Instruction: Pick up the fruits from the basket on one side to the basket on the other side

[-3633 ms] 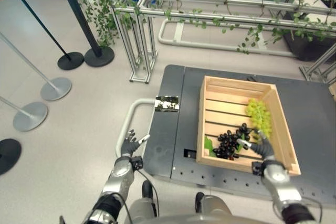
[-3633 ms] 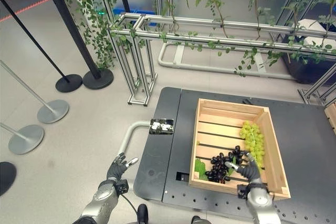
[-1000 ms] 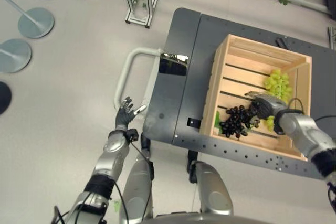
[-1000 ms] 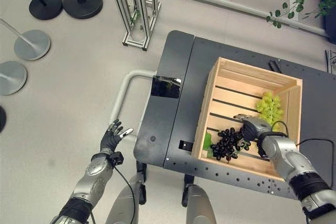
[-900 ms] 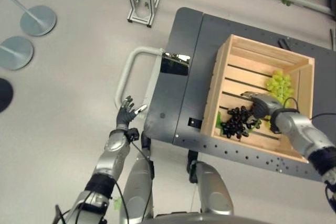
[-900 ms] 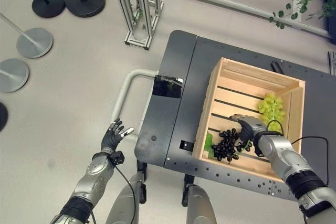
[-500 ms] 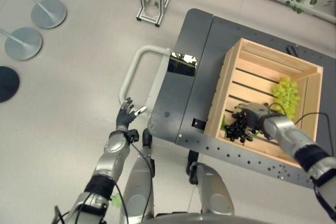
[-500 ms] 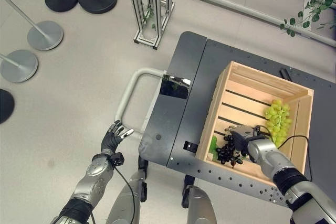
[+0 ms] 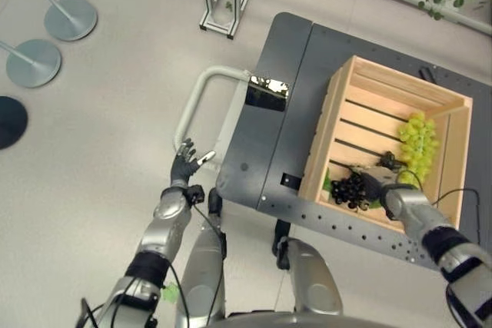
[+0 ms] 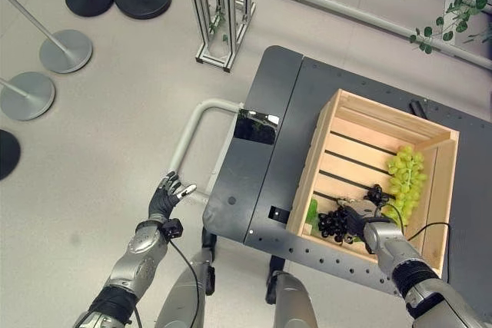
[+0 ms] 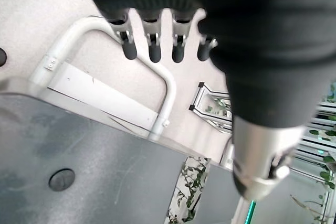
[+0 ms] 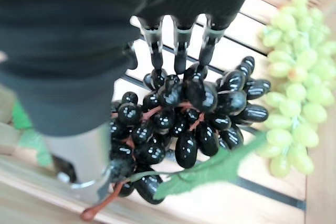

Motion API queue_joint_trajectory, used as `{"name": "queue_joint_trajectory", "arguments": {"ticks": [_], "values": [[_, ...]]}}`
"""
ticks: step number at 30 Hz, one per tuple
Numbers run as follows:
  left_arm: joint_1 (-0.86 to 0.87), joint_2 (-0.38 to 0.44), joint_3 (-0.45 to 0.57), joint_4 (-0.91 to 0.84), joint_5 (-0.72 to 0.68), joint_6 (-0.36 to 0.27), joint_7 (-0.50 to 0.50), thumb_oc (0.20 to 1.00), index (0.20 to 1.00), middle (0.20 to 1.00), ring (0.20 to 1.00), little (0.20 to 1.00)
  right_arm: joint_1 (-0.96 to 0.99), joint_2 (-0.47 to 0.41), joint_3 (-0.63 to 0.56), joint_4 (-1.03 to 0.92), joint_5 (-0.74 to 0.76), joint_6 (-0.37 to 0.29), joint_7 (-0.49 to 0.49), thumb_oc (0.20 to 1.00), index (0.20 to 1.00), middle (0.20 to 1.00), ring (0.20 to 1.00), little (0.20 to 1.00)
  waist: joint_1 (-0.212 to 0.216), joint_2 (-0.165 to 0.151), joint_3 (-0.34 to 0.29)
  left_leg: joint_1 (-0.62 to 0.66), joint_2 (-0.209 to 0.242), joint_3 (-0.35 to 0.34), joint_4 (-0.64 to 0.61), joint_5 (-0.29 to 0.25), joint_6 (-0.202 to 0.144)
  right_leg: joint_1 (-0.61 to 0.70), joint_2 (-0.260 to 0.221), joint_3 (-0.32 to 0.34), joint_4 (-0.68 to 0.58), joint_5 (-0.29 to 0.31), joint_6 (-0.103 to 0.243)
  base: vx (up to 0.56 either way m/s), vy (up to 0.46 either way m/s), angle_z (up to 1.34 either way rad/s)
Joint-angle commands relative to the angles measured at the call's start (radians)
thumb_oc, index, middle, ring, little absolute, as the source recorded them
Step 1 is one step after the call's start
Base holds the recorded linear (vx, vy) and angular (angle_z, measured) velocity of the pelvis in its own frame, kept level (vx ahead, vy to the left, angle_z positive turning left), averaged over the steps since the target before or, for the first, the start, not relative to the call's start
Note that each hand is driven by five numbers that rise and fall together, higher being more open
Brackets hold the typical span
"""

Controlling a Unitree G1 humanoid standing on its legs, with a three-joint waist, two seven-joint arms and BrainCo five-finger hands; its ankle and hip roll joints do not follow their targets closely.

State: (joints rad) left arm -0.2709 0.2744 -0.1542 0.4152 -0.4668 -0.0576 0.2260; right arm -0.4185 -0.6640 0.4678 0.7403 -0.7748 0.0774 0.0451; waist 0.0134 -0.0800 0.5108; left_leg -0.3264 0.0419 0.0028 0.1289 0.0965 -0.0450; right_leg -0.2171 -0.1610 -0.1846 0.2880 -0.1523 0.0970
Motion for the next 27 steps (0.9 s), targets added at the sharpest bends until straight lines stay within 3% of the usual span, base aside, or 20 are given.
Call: {"name": "queue_joint_trajectory", "arguments": {"ticks": [1,18,27], "values": [[-0.003,-0.026,0.0,-0.104,-0.001,-0.035,0.011,1.0,1.0,1.0,1.0,1.0,-0.001,-0.031,-0.01,0.009,-0.035,0.04,-0.023,1.0,1.0,1.0,1.0,1.0,-0.007,-0.011,0.008,-0.051,0.016,-0.032,0.101,-0.129,-0.033,-0.097,-0.077,0.037,-0.043,0.08,0.063,0.0,0.0,0.0],[0.0,-0.045,0.002,-0.136,-0.024,-0.053,0.069,1.0,1.0,1.0,1.0,1.0,-0.052,0.17,0.024,0.057,-0.028,0.09,-0.121,1.0,1.0,1.0,1.0,1.0,-0.004,0.014,0.009,-0.064,0.012,-0.034,0.097,-0.124,-0.027,-0.118,-0.079,0.047,-0.039,0.086,0.061,0.0,0.002,-0.01],[-0.01,-0.049,-0.005,-0.138,-0.029,-0.062,0.093,1.0,1.0,1.0,1.0,1.0,-0.08,0.212,0.136,0.127,-0.197,0.099,-0.074,1.0,1.0,1.0,1.0,1.0,-0.003,0.017,0.009,-0.068,0.011,-0.034,0.112,-0.134,-0.029,-0.121,-0.077,0.046,-0.028,0.079,0.06,0.0,0.0,0.0]]}}
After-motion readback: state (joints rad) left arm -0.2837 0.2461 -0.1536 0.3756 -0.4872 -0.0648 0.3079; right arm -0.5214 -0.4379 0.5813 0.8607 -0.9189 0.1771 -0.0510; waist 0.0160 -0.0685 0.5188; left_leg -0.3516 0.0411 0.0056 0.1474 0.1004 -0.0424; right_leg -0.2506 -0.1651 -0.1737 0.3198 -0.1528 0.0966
